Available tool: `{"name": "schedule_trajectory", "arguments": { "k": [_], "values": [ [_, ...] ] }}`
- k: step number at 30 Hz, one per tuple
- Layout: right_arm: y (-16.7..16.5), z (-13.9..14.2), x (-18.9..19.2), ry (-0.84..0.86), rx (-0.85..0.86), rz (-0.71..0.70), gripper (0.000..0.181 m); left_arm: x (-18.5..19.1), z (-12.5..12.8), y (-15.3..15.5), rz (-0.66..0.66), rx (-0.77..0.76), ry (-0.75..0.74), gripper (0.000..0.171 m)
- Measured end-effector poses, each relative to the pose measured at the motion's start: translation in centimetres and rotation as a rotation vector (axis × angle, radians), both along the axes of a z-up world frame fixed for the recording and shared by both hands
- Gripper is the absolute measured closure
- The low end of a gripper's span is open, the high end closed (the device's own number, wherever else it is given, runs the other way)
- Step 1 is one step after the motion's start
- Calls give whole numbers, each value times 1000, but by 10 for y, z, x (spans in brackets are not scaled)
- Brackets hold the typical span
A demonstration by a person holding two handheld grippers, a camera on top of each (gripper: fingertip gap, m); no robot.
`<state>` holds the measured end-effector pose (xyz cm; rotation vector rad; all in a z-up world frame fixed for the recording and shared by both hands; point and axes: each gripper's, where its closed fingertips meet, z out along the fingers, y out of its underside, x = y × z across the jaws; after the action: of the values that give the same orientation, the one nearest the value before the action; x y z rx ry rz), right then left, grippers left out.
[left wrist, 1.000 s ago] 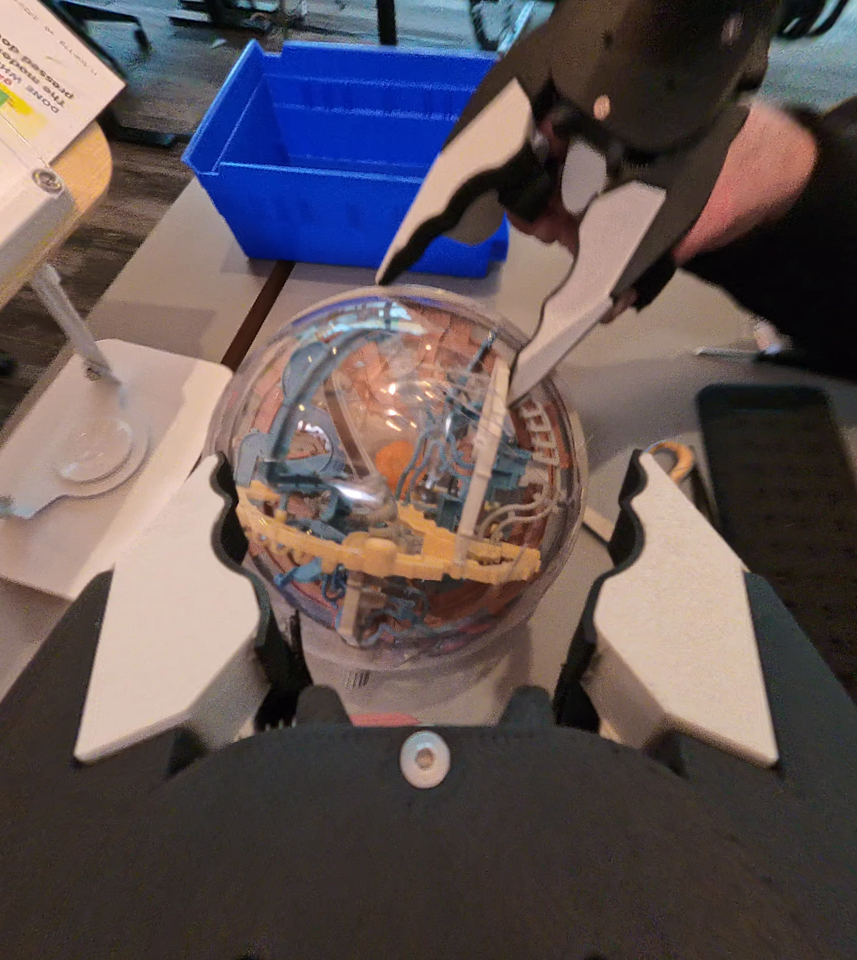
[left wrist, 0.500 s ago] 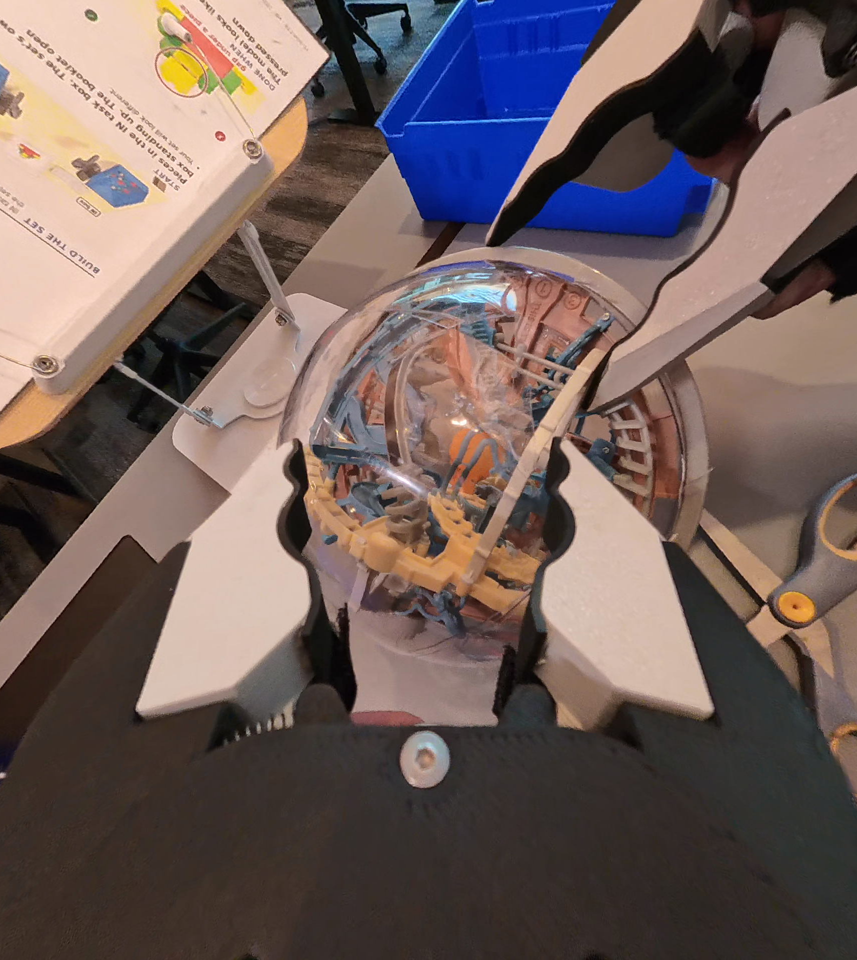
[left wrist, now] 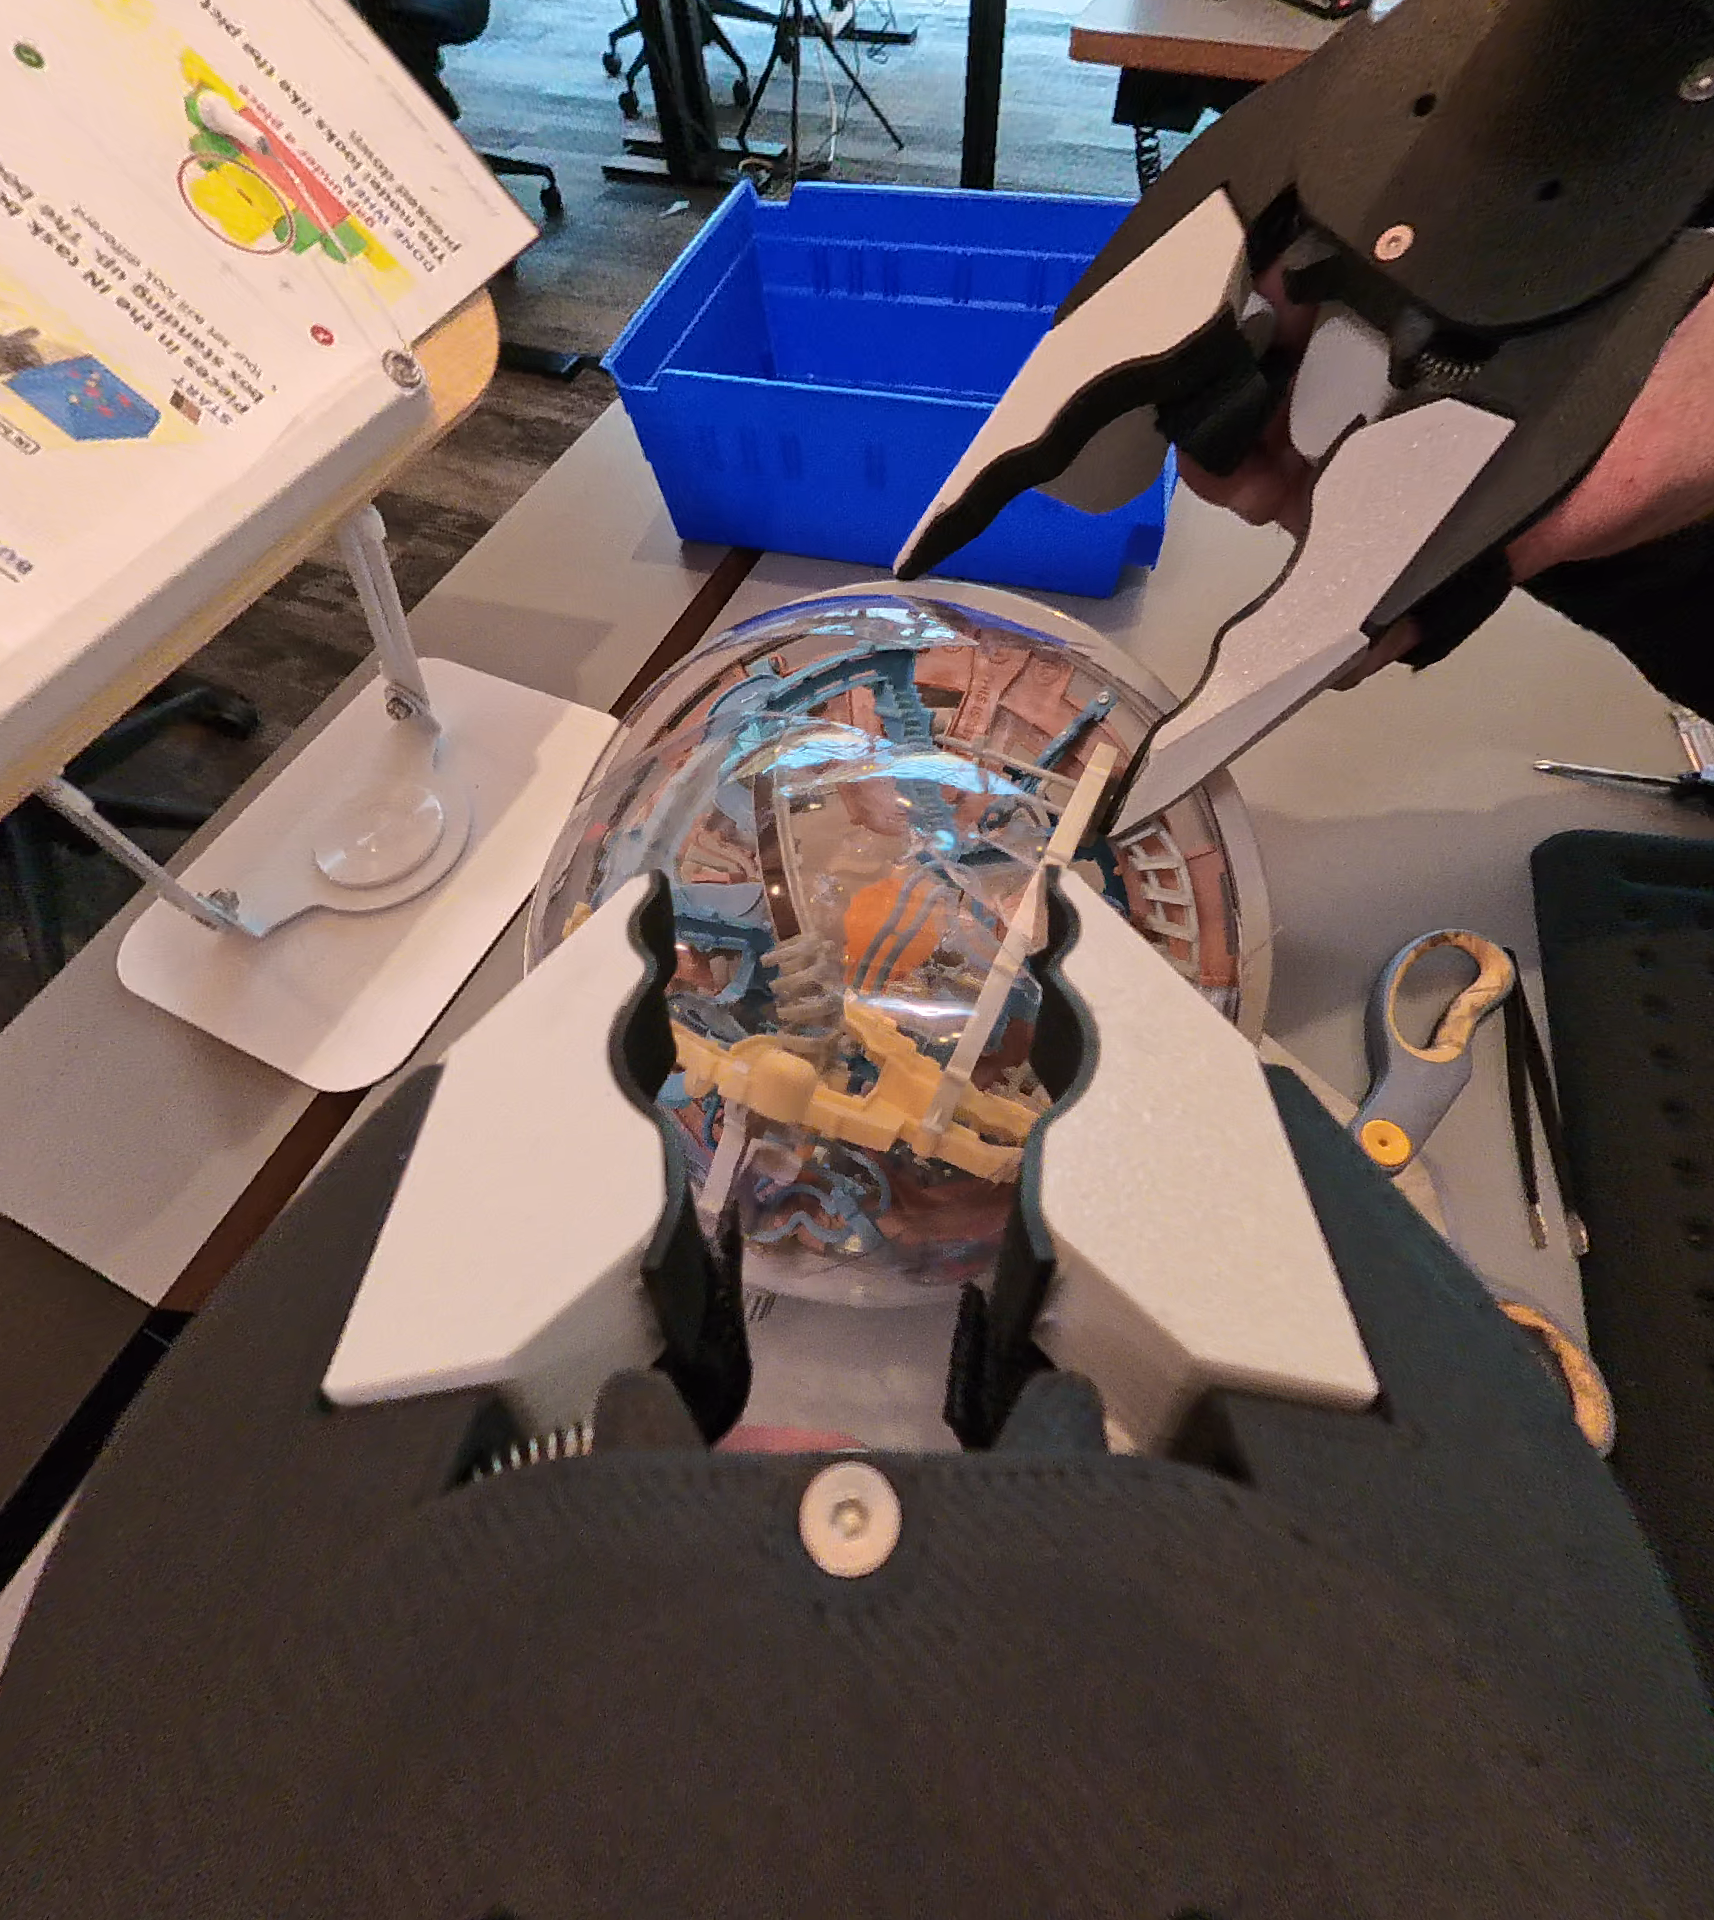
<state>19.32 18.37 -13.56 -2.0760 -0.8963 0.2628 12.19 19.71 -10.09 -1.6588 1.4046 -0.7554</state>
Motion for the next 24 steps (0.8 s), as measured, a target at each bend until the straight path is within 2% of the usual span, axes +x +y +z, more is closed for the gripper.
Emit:
{"name": "schedule_trajectory", "arguments": {
  "k": [4, 6, 7, 8, 11, 13, 14, 16, 18, 19, 21, 24],
  "values": [
    [0, 0, 0, -5, 1, -2, 90, 1, 4, -1, -35, 2, -13, 112],
    [1, -1, 1, -10, -4, -10, 90, 5, 7, -1, -49, 12, -28, 121],
    [0, -1, 0, -10, -7, 0, 91, 7, 10, -3, -66, 2, -41, 146],
    [-1, -1, -3, -14, -4, 13, 104, 12, 10, -10, -103, -42, -59, 165],
    [2, -5, -1, -38, -5, 1, 106, 18, -6, -3, -73, -16, -27, 171],
    [2, -8, 3, -38, -20, 0, 105, 18, 4, 0, -58, -43, -73, 171],
    [1, -11, 6, -51, -27, -1, 105, 14, 2, 8, -18, 3, -35, 171],
    [-1, -17, 11, -90, -43, 2, 106, 12, 4, 10, -12, 1, -34, 171],
    [-1, -18, 13, -89, -37, 3, 107, 7, 6, 15, 28, 98, -1, 171],
    [-2, -18, 13, -86, -39, 3, 107, 4, 7, 14, 40, 134, 12, 164],
    [-2, -18, 13, -84, -38, 2, 107, -2, 1, 5, 32, 173, 70, 100],
    [-6, -16, 10, -86, -26, 22, 106, -16, -23, -3, -6, 198, 201, 41]
  ]
}}
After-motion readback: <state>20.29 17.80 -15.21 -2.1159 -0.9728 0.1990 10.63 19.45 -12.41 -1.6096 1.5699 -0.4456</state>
